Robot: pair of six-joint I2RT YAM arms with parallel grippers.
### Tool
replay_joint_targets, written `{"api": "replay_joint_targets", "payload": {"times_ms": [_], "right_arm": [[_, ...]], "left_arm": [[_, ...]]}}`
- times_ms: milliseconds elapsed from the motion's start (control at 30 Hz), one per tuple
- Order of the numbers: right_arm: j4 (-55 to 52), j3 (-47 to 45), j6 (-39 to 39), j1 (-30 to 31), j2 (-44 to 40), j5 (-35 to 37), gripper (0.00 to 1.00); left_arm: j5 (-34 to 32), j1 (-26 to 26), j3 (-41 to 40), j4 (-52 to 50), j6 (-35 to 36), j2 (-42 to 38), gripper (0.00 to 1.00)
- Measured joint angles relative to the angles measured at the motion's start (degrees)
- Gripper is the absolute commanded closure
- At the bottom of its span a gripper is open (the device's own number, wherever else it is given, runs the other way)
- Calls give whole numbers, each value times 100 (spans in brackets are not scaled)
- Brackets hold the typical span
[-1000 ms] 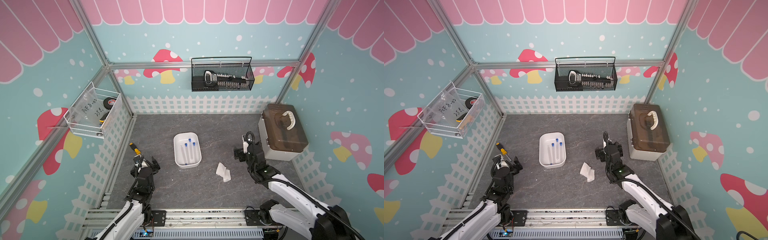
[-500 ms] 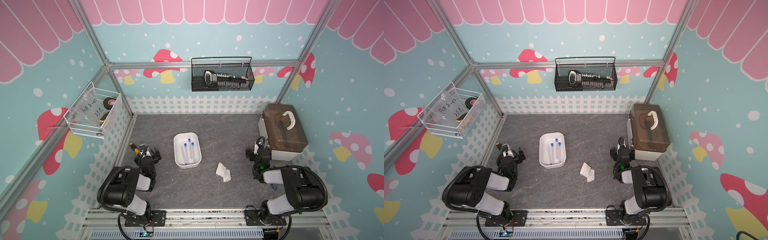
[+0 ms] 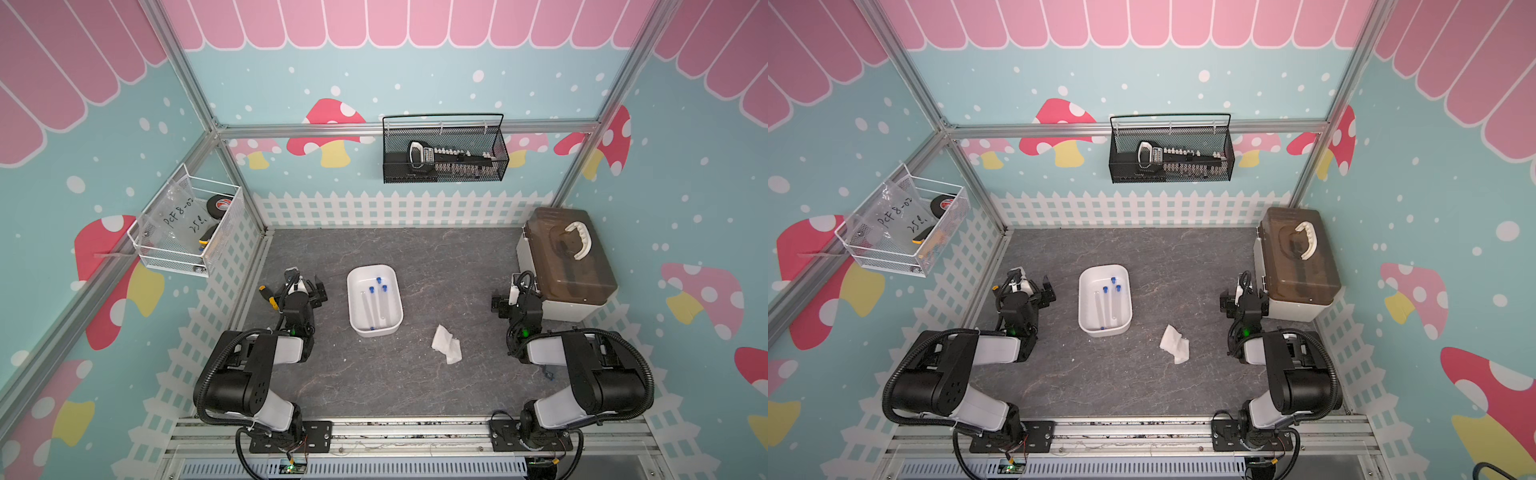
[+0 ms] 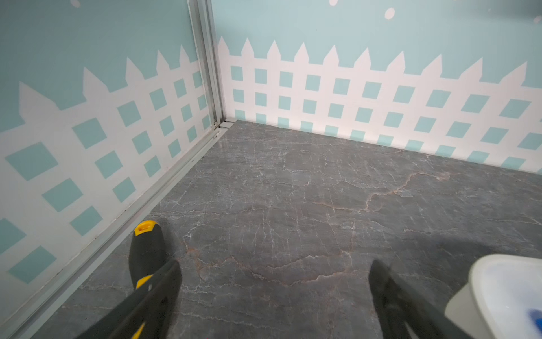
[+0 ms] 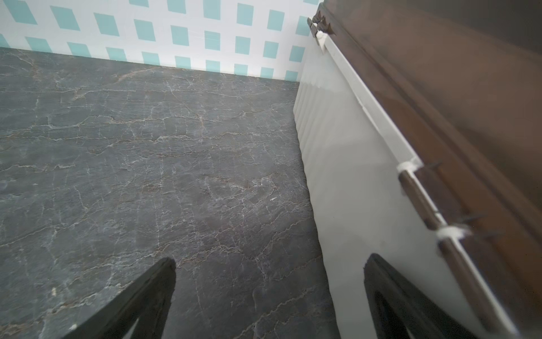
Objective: Wipe the exteriors of test tubes
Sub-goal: Reset both arms
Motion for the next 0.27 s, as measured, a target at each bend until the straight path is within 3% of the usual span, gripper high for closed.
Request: {"api": "replay_joint_targets", "payload": {"times_ms": [267], "right_arm": [[0, 0, 2, 0, 0, 0, 1]], "left_arm": [[33, 55, 2, -223, 0, 9, 0]]}}
